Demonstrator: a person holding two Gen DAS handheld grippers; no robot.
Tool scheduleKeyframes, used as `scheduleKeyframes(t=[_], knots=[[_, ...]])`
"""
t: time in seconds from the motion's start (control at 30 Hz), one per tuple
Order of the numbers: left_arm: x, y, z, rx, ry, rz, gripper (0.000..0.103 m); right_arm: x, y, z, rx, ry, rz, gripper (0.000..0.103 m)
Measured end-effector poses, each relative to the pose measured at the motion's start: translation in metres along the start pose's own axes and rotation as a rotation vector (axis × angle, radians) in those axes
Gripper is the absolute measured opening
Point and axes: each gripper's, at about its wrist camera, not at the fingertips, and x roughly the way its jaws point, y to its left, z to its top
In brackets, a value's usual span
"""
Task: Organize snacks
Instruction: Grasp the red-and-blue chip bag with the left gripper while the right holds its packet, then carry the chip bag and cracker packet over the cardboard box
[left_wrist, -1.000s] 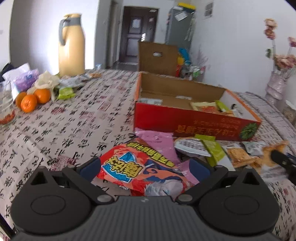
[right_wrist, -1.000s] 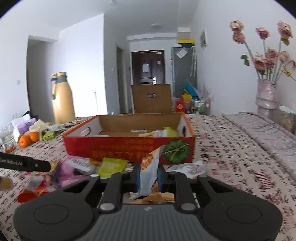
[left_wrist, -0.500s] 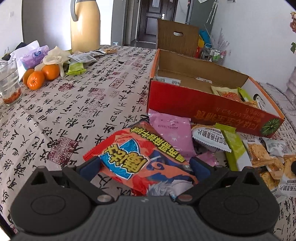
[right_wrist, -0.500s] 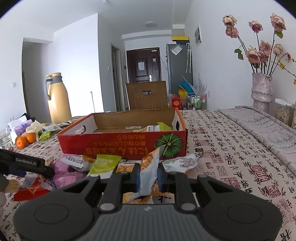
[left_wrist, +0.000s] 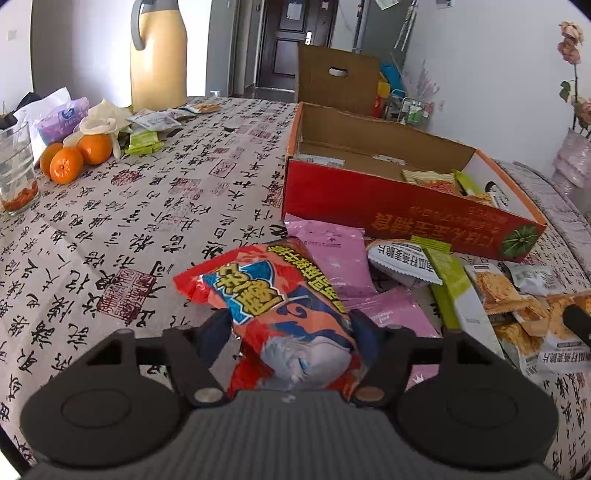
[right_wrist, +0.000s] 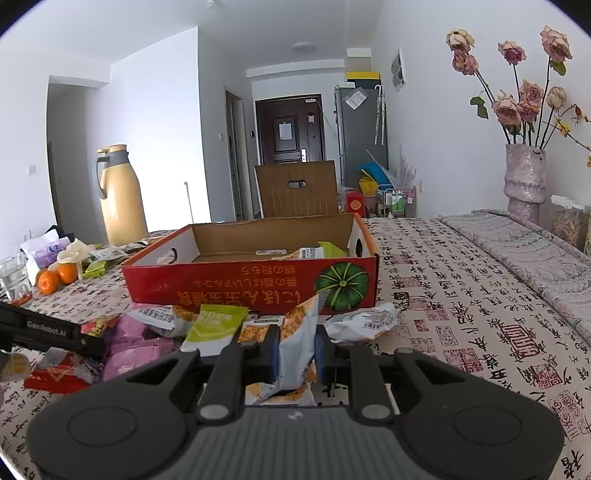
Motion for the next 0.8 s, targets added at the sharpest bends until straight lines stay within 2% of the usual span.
scheduleKeyframes(t=[0.07,0.47,0.8], knots=[[-0.004,0.001,-0.001,0.006,-0.015,0.001,0.062,-0.002,0.001,0.000,-0.002,-0.003,0.001,0.018],[-0.028,0.008,0.006,0.011,-0.099,-0.010,0.061,-0.010,0.006,0.003,-0.010,-0.024,0.008,0.018],[-0.047,-0.008,0.034,0.031,-0.202,-0.056,0.061,-0.001,0.010,0.020,-0.009,-0.058,0.022,0.018]])
